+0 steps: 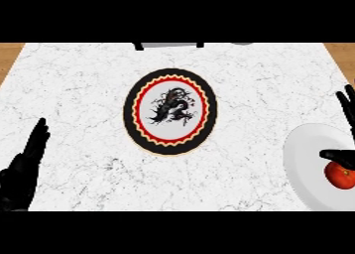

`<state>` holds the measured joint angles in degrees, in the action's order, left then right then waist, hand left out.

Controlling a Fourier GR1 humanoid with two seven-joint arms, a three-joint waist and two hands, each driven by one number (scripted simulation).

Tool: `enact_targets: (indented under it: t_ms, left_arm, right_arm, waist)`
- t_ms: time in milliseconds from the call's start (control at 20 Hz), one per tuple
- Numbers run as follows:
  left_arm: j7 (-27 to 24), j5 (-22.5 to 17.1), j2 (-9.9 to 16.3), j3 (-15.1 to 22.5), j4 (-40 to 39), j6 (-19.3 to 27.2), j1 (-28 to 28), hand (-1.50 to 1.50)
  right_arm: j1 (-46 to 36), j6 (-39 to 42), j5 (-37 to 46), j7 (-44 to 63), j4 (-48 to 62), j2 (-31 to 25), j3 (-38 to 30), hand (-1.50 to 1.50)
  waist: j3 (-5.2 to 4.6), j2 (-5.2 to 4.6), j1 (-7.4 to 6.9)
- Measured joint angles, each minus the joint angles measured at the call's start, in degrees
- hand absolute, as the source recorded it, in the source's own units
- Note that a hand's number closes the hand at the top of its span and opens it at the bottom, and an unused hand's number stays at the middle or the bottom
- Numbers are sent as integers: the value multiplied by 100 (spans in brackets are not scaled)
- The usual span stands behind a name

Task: Pick the tomato from the plate and place it in the plate

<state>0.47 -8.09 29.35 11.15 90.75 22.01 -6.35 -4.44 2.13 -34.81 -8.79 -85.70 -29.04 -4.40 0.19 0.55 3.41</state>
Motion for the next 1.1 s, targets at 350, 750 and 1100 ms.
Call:
enact_targets:
  t_ms: [350, 750, 1100]
  left_arm:
    - [-528, 139, 346, -163, -94, -346, -232, 0]
    - [-848, 242, 212, -225, -483, -575, -55, 0]
    - [-958, 327, 154, -241, -621, -692, 80, 0]
  right_arm:
    - [1471, 308, -925, -929, -388, 172, -1551, -150]
    - [2897, 1759, -916, -762, -761, -610, -2256, -150]
    - [3040, 2217, 166, -452, -462, -1567, -2286, -150]
  waist:
    - [-14, -6, -72]
    - [-22, -40, -196]
    - [-21, -61, -319]
